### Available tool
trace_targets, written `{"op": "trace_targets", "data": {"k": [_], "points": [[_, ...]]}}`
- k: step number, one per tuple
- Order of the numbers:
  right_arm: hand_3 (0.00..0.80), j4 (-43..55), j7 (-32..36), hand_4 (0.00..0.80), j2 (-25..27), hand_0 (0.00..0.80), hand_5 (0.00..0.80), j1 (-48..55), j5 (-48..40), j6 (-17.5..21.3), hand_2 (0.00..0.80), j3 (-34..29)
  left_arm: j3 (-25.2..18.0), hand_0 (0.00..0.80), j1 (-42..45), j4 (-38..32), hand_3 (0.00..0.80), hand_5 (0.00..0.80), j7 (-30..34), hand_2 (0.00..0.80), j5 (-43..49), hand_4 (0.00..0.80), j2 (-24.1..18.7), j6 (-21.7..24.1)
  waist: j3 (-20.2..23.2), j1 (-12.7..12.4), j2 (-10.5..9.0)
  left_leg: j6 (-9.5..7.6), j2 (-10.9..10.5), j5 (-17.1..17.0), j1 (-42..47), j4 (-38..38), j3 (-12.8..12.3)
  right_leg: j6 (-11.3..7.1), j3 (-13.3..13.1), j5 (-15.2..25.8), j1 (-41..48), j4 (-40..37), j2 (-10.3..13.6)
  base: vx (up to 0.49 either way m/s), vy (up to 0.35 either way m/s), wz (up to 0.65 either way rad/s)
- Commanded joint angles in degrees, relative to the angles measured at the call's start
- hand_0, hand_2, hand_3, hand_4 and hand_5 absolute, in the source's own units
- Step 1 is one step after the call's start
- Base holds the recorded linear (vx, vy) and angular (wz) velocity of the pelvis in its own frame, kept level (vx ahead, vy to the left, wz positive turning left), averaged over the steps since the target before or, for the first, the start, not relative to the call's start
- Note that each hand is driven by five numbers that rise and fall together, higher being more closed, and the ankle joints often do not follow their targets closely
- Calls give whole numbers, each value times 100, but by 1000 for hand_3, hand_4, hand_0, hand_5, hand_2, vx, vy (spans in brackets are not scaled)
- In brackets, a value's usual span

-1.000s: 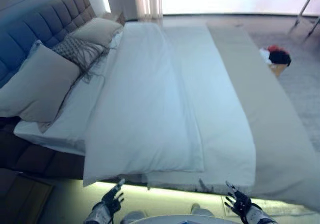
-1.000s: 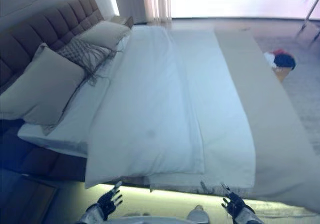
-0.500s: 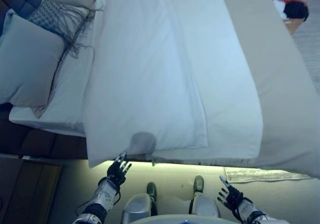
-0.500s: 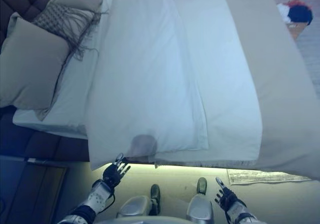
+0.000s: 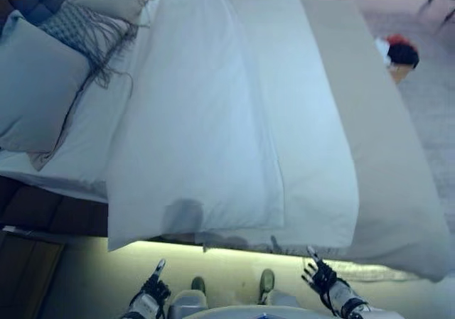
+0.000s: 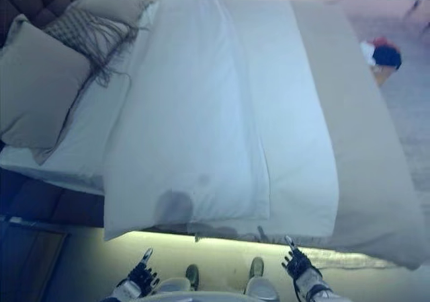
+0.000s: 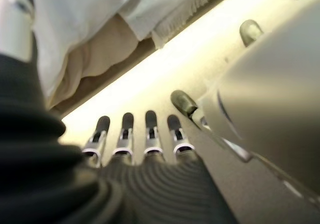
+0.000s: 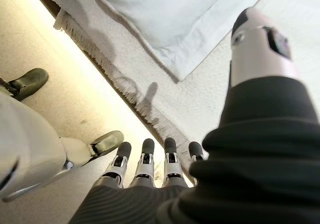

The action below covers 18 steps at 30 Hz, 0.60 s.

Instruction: Make the bed neatly

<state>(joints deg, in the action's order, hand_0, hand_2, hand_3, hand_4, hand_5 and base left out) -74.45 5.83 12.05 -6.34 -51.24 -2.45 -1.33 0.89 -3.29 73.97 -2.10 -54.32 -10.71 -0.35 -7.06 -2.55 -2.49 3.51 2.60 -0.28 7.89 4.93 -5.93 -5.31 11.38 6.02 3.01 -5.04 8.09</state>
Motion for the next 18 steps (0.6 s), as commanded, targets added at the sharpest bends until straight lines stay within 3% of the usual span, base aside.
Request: {"op": "trace_targets", "data": {"k": [1, 5, 8, 12, 18], "points": [[0, -146, 141, 0, 70, 0, 0, -149, 51, 3, 0, -71, -219, 0, -369, 377, 0, 0, 16, 0, 305, 0, -46, 113, 182, -43, 114, -140, -214, -62, -150, -5, 161, -115, -55, -159, 386, 78, -26, 182, -48, 0], [0, -157, 151, 0, 17, 0, 0, -77, 110, -56, 0, -119, -226, 0, -248, 245, 0, 0, 507, 0, 321, 0, -61, 159, 158, -42, 182, -155, -219, -20, -23, -20, 162, -121, -31, -191, 467, 159, -6, 165, -21, 0], [0, -56, 137, 0, 93, 0, 0, -236, -55, 22, 0, -36, 76, 0, -294, -16, 0, 0, 909, 0, 82, 0, 69, 289, -34, -69, 352, -169, -243, -75, -236, -81, 283, -118, 4, -280, 163, 446, 74, -103, 71, 2], [0, 228, 154, 0, 338, 0, 0, -1052, -282, 201, 0, 123, 645, 0, -737, -722, 0, 0, 1229, 0, -644, 0, 306, 644, -827, -16, 730, -182, -363, -340, -1091, -251, 452, -51, -46, -343, -803, 977, 180, -458, 155, 12], [0, 476, -65, 0, 649, 0, 0, -2340, -611, 344, 0, 347, 1107, 0, -1261, -1980, 0, 0, 1170, 0, -1531, 0, 283, 929, -1842, -28, 991, -178, -573, -444, -2622, -1239, 341, -22, -48, -315, -2276, 1834, 287, -386, 38, 16]]}}
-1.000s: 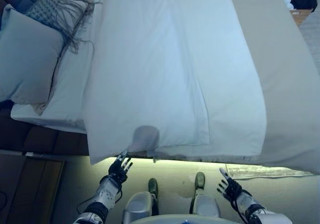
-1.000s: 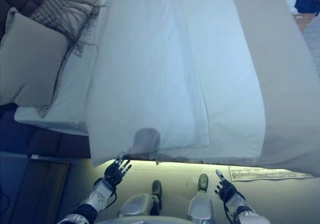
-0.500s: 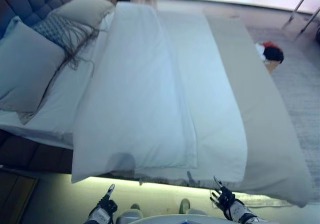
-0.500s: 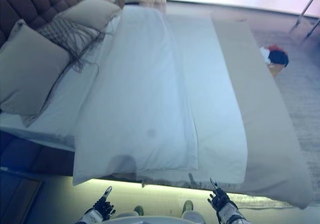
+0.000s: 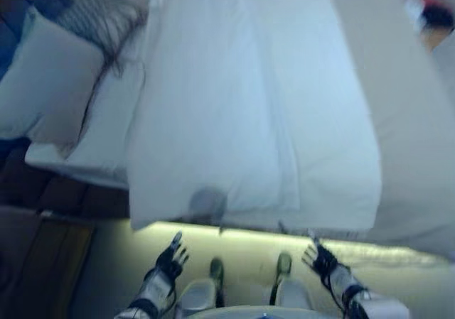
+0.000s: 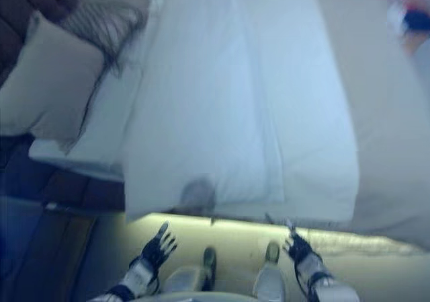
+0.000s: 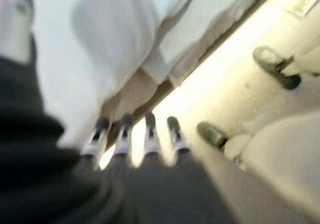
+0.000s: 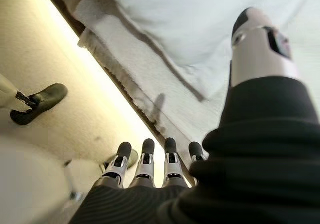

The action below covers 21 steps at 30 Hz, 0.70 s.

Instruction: Make the bed neatly

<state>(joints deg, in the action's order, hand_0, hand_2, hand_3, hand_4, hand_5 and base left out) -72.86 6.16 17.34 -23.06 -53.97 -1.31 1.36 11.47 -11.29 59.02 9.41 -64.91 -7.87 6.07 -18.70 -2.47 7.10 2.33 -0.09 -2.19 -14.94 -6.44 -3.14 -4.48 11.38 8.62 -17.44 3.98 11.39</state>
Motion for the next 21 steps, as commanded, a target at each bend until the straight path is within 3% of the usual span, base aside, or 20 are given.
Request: {"op": "trace_targets", "data": {"k": [1, 6, 11, 21], "points": [[0, 356, -125, 0, 174, 0, 0, -781, -398, 225, 0, 100, 101, 0, -490, -655, 0, 0, -17, 0, -534, 0, -12, 322, -750, -50, 56, -73, -332, -243, -506, -214, 54, -110, -59, -584, -400, 1043, -37, -274, 30, 5], [0, 512, -89, 0, 555, 0, 0, -1344, -617, 210, 0, 180, 304, 0, -646, -1401, 0, 0, -81, 0, -780, 0, -69, 506, -1109, -83, 253, -143, -365, -310, -1194, -397, -47, -103, -185, -605, -1217, 1435, -127, -216, 24, 4], [0, 633, 20, 0, 889, 0, 0, -1792, -701, 377, 0, 278, 592, 0, -655, -1889, 0, 0, -58, 0, -931, 0, -93, 646, -1109, -142, 394, -155, -409, -316, -1777, -594, -65, -132, -244, -620, -1871, 1703, -111, -119, 36, 5], [0, 647, 81, 0, 1330, 0, 0, -2691, -415, 431, 0, 505, 727, 0, -736, -2199, 0, 0, 60, 0, -1281, 0, -143, 774, -1109, -271, 573, -161, -461, -331, -2296, -795, 32, -134, -343, -644, -2474, 1943, -122, -46, 37, 2]]}}
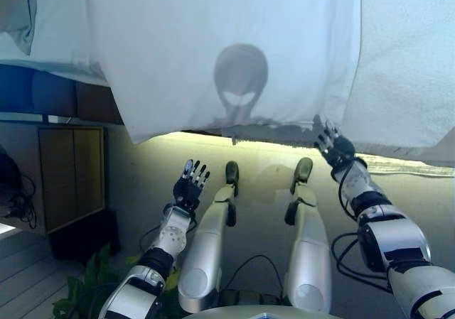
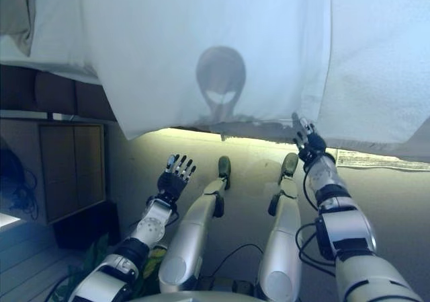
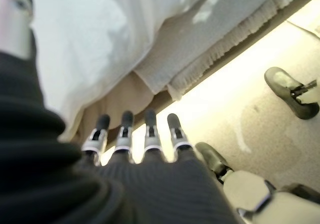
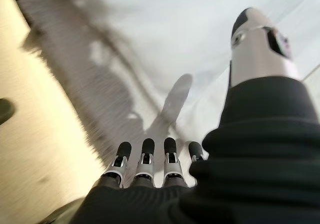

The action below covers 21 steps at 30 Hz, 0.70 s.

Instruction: Make the bed neatly

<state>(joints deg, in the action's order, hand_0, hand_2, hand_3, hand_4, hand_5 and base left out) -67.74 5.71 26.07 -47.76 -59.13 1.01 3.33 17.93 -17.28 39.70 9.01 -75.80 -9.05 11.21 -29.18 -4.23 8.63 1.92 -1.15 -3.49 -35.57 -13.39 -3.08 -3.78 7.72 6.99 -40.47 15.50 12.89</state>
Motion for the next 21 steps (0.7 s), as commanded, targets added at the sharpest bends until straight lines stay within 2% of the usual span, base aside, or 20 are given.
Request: {"op": "trace_targets", "data": {"k": [1, 8, 21], "points": [[0, 130, 146, 0, 511, 0, 0, -308, 129, 190, 0, 342, 91, 0, -131, -294, 0, 0, 125, 0, -219, 0, -47, 255, -61, -114, 438, -118, -357, -207, -254, -101, 29, -205, 29, -482, -195, 795, -257, -1, 23, 4], [0, 475, 200, 0, 594, 0, 0, -641, 364, 214, 0, 603, 162, 0, -55, -572, 0, 0, 52, 0, -248, 0, -199, 199, -61, -204, 453, -112, -329, -225, -400, -145, 79, -203, 59, -478, -338, 834, -235, 10, -16, 5], [0, 1039, 440, 0, 445, 0, 0, -951, 360, 29, 0, 921, 153, 0, 106, -588, 0, 0, 240, 0, -196, 0, -313, 103, -61, -369, 323, -147, -307, -284, -517, -100, 215, -219, 157, -402, -430, 819, -266, 4, -27, 5]]}}
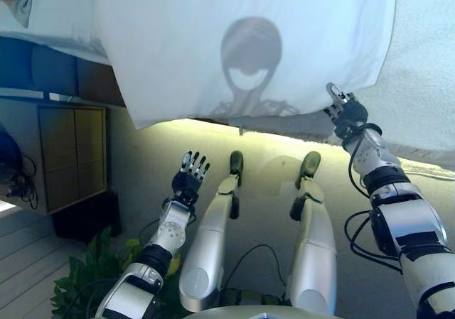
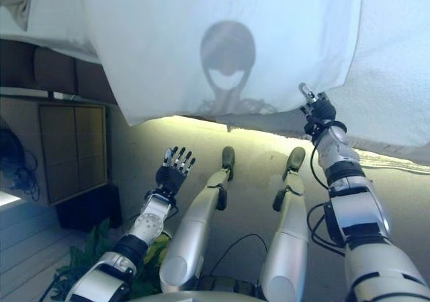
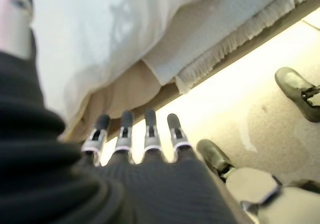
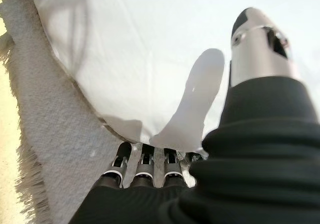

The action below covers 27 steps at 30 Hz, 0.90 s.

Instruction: Make the bed neatly

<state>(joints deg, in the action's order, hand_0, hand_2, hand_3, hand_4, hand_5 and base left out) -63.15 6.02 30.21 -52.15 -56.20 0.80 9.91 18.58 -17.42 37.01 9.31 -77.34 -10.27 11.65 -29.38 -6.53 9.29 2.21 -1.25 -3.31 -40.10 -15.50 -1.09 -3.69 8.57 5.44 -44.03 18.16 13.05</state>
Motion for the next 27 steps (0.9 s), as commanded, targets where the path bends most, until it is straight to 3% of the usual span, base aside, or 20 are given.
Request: {"op": "trace_targets", "data": {"k": [1, 2, 3, 14, 27], "points": [[0, 574, 385, 0, 2, 0, 0, -502, 97, 60, 0, 269, 85, 0, 118, -292, 0, 0, 230, 0, -44, 0, -187, 59, -42, -139, 252, -177, -296, -305, -53, 121, 14, -226, 75, -242, -60, 542, -288, 0, 0, 0], [662, 570, 334, 662, -66, 662, 662, -453, 98, 81, 662, 287, 78, 0, 126, -244, 0, 0, 267, 0, -20, 0, -171, 68, -42, -143, 233, -180, -296, -307, -22, 141, 17, -223, 90, -231, -18, 513, -294, 0, 0, 0], [800, 554, 283, 800, -112, 800, 800, -414, 92, 69, 800, 287, 64, 0, 121, -227, 0, 0, 275, 0, -8, 0, -162, 57, -42, -145, 223, -181, -293, -308, 15, 168, 10, -225, 109, -226, 25, 486, -293, 0, 0, 0], [800, -169, 356, 800, -437, 800, 800, -42, 327, -94, 800, 240, 33, 0, -77, 84, 0, 0, 381, 0, 21, 0, -140, -13, -42, -123, 104, -145, -252, -328, 671, 540, -47, -266, 286, -84, 766, -1, -222, 2, -1, 0], [800, -592, -349, 800, -709, 800, 800, 912, 1181, -425, 800, 253, -147, 0, -307, 222, 0, 0, 252, 0, 114, 0, -197, 117, -42, 101, -78, -99, -153, -362, 1416, 931, -216, -340, 260, 154, 1495, -565, -169, 31, 17, -4]]}}
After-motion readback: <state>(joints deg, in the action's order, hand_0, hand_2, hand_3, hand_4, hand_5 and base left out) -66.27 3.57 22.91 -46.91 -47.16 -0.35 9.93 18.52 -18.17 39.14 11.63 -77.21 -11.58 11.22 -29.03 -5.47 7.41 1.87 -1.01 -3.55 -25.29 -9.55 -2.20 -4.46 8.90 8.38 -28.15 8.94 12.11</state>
